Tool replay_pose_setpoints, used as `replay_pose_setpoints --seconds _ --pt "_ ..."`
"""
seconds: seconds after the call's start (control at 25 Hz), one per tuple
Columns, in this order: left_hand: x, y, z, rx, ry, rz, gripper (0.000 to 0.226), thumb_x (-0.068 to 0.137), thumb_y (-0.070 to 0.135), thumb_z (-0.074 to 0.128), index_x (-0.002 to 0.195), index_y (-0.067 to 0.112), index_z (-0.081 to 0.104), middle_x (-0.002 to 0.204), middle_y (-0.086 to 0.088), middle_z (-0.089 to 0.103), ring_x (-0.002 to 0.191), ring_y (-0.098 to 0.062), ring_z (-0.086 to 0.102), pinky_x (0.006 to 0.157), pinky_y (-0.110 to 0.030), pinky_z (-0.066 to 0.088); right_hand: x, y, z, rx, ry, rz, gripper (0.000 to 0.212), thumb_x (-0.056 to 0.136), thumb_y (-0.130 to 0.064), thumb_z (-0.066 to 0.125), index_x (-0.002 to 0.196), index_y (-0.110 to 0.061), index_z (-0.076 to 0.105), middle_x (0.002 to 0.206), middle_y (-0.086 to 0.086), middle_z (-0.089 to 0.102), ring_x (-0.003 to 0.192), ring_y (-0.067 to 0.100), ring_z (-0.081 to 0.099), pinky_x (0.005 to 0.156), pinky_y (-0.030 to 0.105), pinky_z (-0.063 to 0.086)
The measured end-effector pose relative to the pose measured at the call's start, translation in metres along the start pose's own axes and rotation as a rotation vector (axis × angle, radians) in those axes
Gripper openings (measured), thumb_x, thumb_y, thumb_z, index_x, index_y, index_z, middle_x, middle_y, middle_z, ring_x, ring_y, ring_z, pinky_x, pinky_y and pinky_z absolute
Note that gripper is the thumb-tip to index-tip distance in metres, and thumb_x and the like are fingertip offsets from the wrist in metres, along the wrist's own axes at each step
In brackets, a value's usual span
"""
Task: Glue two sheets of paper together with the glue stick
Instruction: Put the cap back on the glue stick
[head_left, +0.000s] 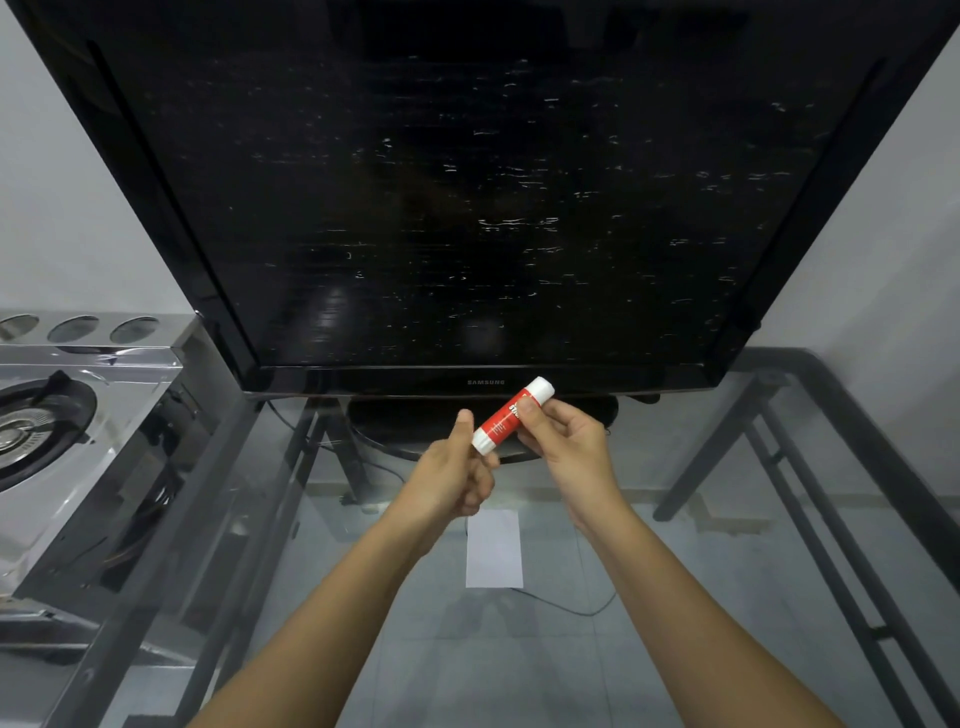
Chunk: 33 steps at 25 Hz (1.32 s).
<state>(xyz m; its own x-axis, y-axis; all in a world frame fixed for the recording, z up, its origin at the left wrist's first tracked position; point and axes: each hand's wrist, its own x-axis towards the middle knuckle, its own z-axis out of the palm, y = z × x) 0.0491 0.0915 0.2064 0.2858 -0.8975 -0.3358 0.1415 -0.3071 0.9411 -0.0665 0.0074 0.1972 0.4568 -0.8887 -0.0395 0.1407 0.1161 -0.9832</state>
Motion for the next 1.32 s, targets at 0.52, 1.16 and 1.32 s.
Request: replay_pose_setpoints --seconds 0.52,1.16,1.32 --pt "0.002 0.004 -0.008 -0.543 -0.053 -0.245 0.048 0.094 0.044 0.036 0.057 0.015 0.047 0.037 0.006 0.037 0.030 -0.007 0.030 0.029 -0.018 0.027 0.000 -0.007 0.008 -0.007 -0.050 -0.034 0.014 0.082 -0.033 0.066 0.094 -0.027 0.068 0.093 -0.004 0.073 0.094 0.008 0.068 0.075 0.014 0.052" --pt "0.002 -0.044 -0.014 0.694 0.416 0.705 0.034 0.079 0.021 0.069 0.108 0.006 0.060 0.109 -0.010 0.068 0.088 -0.010 0.064 0.073 -0.014 0.049 0.010 0.048 -0.031 -0.437 -0.070 0.018 0.058 0.064 -0.058 0.071 0.117 -0.036 0.057 0.108 -0.022 0.064 0.102 -0.002 0.059 0.081 0.012 0.046" --pt "0.005 -0.054 -0.016 0.668 0.450 0.635 0.033 0.079 0.020 0.070 0.107 0.007 0.061 0.105 -0.009 0.069 0.084 -0.002 0.060 0.069 -0.006 0.045 0.019 0.111 -0.092 -1.044 0.002 0.016 0.057 0.087 -0.018 0.063 0.138 -0.006 0.040 0.144 0.013 0.042 0.132 0.026 0.040 0.108 0.030 0.030"
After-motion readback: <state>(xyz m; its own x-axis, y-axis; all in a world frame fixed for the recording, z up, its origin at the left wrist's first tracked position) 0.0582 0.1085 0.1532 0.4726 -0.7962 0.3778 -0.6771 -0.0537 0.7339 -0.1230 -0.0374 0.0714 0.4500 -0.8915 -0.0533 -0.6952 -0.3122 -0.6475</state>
